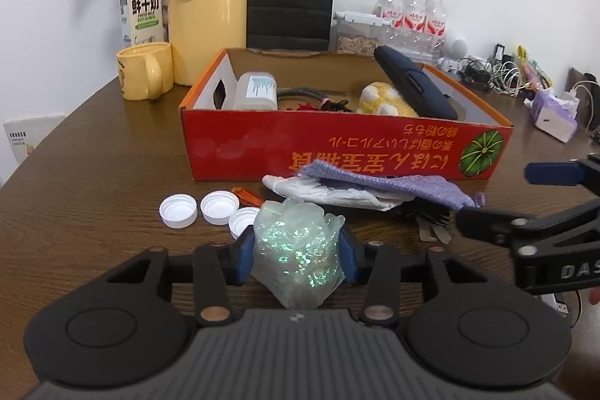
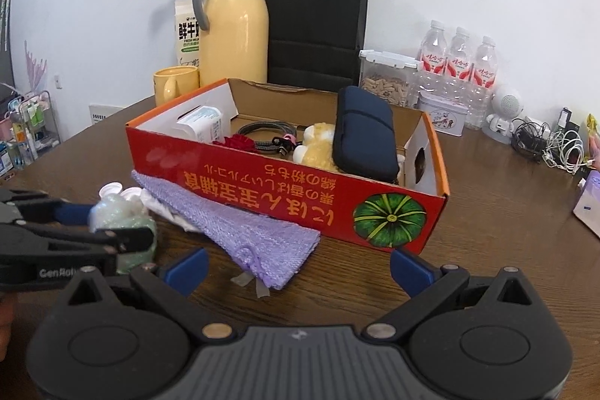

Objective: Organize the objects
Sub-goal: 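Grasp the sparkly plastic bag with the left gripper while the right grasps the purple cloth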

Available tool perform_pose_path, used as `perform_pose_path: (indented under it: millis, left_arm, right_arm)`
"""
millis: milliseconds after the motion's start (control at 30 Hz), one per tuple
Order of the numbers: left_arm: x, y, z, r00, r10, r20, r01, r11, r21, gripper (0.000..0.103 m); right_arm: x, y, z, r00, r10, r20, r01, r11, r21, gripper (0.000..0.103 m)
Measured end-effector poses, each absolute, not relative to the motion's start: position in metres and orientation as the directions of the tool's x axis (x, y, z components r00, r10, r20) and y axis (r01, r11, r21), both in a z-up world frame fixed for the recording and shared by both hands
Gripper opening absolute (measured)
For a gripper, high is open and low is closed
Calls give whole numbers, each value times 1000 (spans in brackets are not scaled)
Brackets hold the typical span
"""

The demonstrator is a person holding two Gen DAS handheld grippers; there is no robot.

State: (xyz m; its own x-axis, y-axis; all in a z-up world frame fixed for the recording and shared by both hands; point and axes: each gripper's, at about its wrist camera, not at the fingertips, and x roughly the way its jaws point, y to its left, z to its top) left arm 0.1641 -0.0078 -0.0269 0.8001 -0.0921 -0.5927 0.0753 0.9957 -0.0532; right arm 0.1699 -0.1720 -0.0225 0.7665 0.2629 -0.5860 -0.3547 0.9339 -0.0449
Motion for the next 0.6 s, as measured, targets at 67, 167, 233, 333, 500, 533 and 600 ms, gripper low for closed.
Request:
perform_pose_path:
  millis: [67,167,233,333,500,533,600]
  left_arm:
    - [159,-7,-25,809,-88,-581,74,996,-48,43]
    - [153,-2,-20,820,-77,-568,60,997,-48,43]
    - [150,3,-17,824,-64,-563,45,998,-48,43]
    - [146,10,-13,831,-53,-554,30,998,-50,43]
    - [139,19,-8,841,-31,-541,4,999,-50,43]
    - [138,21,-7,842,-28,-539,2,999,-50,43]
    - [136,23,-6,844,-21,-536,-7,999,-50,43]
  right_arm:
    - [171,-168,-24,761,272,-590,-366,930,-44,103]
    - [175,-162,-26,756,279,-591,-376,926,-43,103]
    - [179,-160,-26,757,283,-589,-373,927,-35,103]
    - [185,-159,-27,757,285,-588,-370,928,-26,103]
    - [185,-151,-32,732,321,-600,-411,912,-13,103]
    - [185,-149,-33,726,331,-603,-422,906,-11,103]
    - [186,-143,-35,715,340,-611,-437,899,-11,103]
